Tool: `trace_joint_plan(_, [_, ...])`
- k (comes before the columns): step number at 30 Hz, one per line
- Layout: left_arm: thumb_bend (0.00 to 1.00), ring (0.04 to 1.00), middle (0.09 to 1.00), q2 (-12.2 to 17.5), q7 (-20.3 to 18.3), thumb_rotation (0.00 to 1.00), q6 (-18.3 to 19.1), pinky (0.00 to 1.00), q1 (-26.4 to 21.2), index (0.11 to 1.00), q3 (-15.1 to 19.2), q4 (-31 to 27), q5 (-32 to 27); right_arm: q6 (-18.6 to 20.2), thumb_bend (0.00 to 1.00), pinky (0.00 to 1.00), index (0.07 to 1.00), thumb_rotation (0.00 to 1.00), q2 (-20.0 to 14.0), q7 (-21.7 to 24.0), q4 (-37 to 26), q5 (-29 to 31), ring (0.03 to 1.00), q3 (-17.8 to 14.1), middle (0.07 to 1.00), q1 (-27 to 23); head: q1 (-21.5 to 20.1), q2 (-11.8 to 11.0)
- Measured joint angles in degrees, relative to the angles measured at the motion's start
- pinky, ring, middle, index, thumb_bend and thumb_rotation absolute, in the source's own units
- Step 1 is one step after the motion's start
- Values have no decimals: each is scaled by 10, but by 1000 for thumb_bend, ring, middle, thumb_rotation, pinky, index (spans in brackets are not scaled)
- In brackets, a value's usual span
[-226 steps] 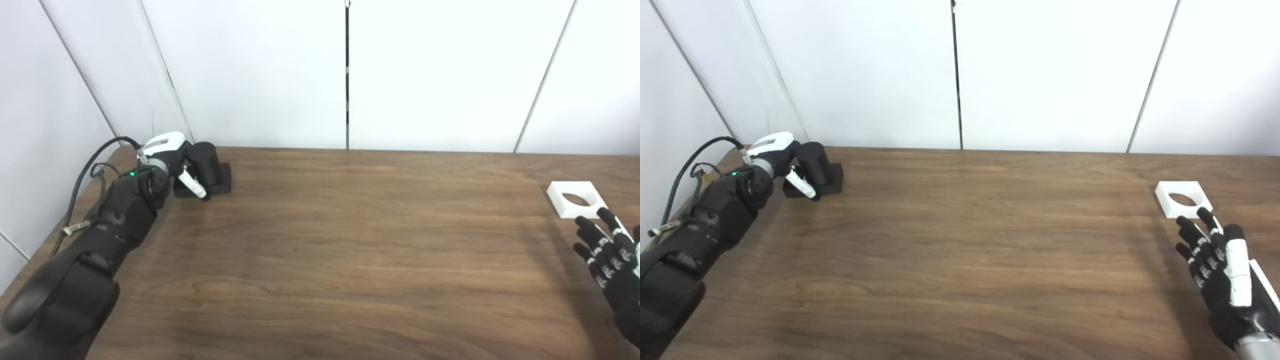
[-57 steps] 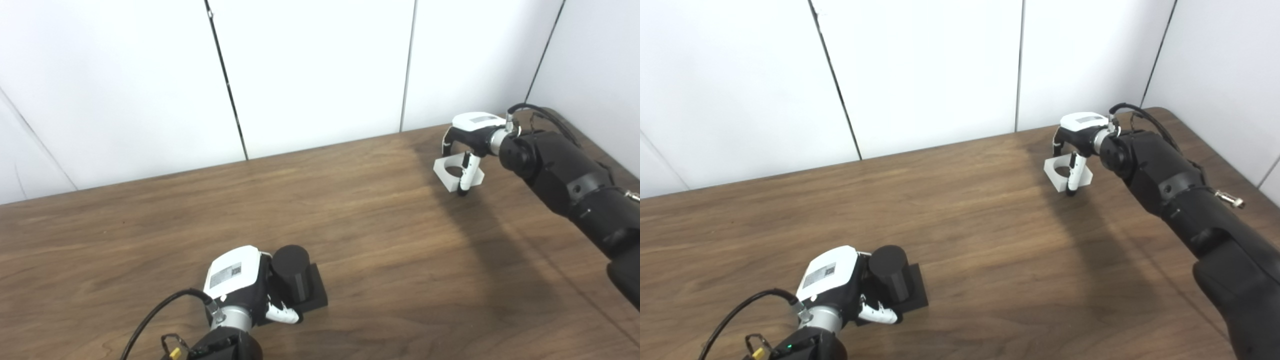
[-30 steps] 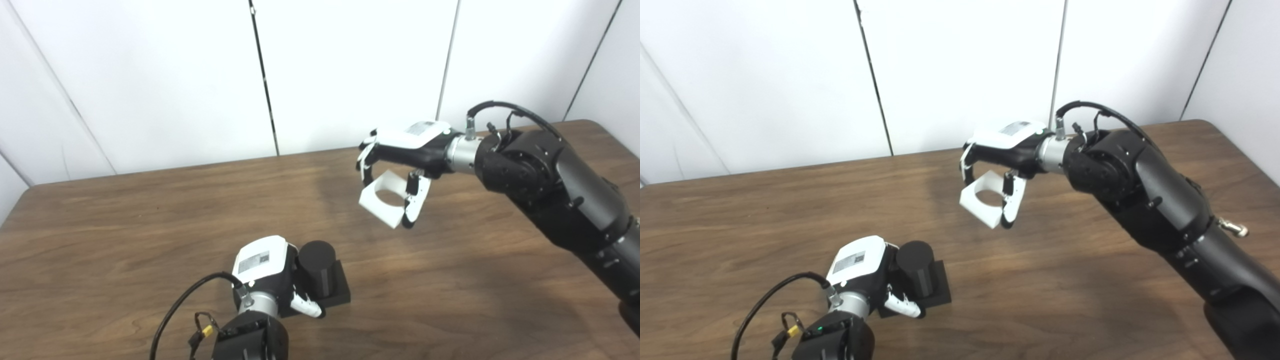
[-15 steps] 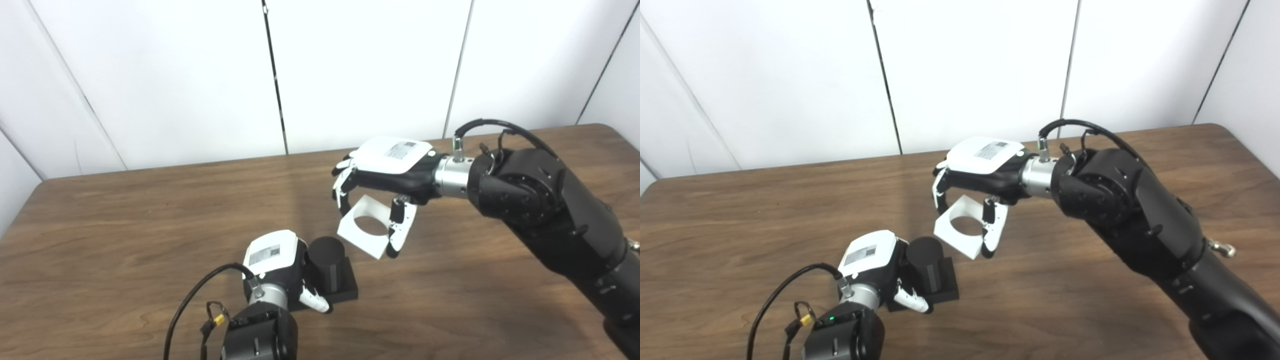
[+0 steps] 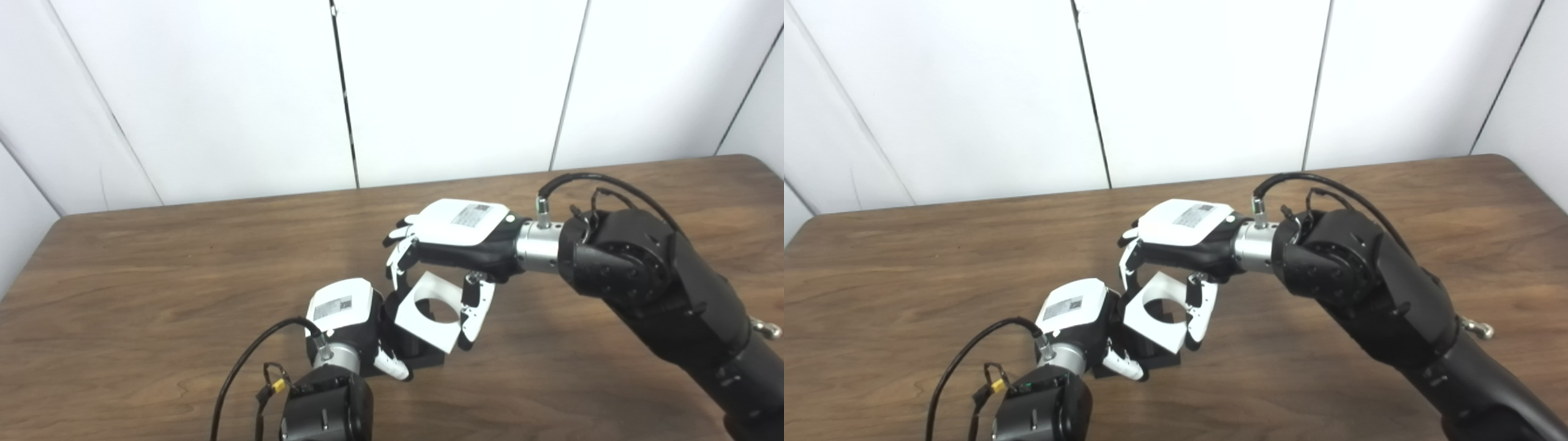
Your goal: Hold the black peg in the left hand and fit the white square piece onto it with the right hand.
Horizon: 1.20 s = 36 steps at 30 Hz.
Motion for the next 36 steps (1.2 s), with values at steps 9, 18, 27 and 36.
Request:
trace_joint_plan(9, [522, 860, 793, 0, 6, 49, 0, 786, 0, 484, 0, 2, 2, -34, 526, 960, 481, 136, 18, -28, 32, -14, 917, 3, 779, 7, 10, 2])
trace_joint_plan(18, [522, 856, 802, 0, 13, 48, 0, 783, 0, 484, -1, 5, 1, -64, 525, 955, 481, 137, 24, -64, 64, -17, 921, 4, 779, 7, 18, 1])
trace_joint_plan(27, [523, 855, 794, 0, 20, 50, 1, 783, 0, 484, 0, 7, -1, -79, 526, 950, 481, 138, 28, -69, 87, -14, 926, 5, 776, -4, 19, 2])
trace_joint_plan(36, [522, 852, 807, 0, 25, 50, 5, 777, 0, 485, 4, 9, -4, -89, 525, 922, 482, 135, 34, -68, 107, -5, 911, 9, 770, -15, 28, 5])
